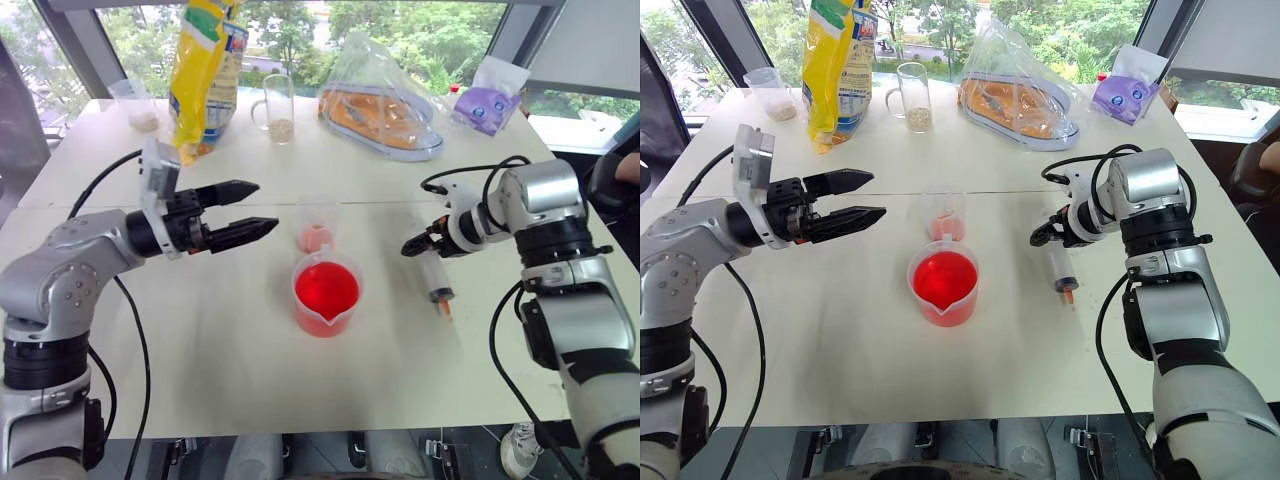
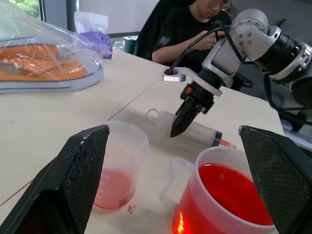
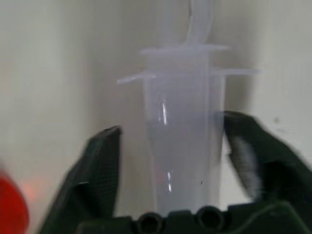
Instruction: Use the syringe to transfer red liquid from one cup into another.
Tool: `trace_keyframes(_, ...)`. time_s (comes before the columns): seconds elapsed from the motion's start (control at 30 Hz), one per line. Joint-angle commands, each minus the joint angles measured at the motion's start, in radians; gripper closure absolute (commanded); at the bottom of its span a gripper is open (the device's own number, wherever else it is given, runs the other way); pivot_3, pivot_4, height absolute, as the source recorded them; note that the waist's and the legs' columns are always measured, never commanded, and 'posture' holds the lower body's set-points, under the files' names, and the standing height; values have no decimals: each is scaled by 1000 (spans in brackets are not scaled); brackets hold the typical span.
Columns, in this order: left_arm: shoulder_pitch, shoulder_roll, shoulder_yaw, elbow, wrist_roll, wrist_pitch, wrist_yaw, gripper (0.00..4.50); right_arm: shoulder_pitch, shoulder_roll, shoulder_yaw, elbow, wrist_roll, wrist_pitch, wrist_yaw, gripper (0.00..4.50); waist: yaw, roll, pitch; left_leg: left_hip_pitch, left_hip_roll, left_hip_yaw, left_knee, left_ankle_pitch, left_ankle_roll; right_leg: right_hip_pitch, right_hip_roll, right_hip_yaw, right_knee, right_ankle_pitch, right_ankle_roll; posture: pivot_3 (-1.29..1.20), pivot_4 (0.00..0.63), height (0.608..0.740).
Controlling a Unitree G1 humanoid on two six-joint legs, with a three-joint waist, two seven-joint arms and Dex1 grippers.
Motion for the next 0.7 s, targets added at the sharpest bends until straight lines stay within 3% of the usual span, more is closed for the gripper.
trace_keyframes(0.03,14,22,22,-36,-16,-2,5,99,33,-24,-26,-82,-6,-21,-19,66,1,0,0,0,0,0,0,0,0,1,0,0,0,0,0,0,150,740)
trace_keyframes(0.2,66,57,25,-67,-11,-2,2,99,124,-166,39,-386,48,-133,93,66,3,0,0,0,0,-1,0,0,0,0,0,0,0,0,0,0,150,740)
trace_keyframes(0.37,127,124,41,-83,-7,-11,-33,99,223,-328,-77,-709,202,-266,305,66,-3,1,1,-1,1,-1,-1,-1,1,-1,1,0,-1,-1,2,0,150,740)
trace_keyframes(0.57,138,179,75,-85,-32,4,-51,99,362,-501,-191,-872,291,-423,493,66,5,0,1,0,2,-1,0,-1,1,0,2,0,-1,-1,1,0,150,740)
trace_keyframes(0.7,154,211,94,-80,-41,7,-63,99,449,-554,-245,-895,302,-522,549,66,3,0,1,0,1,0,0,-1,1,0,0,0,-2,-3,-1,0,150,740)
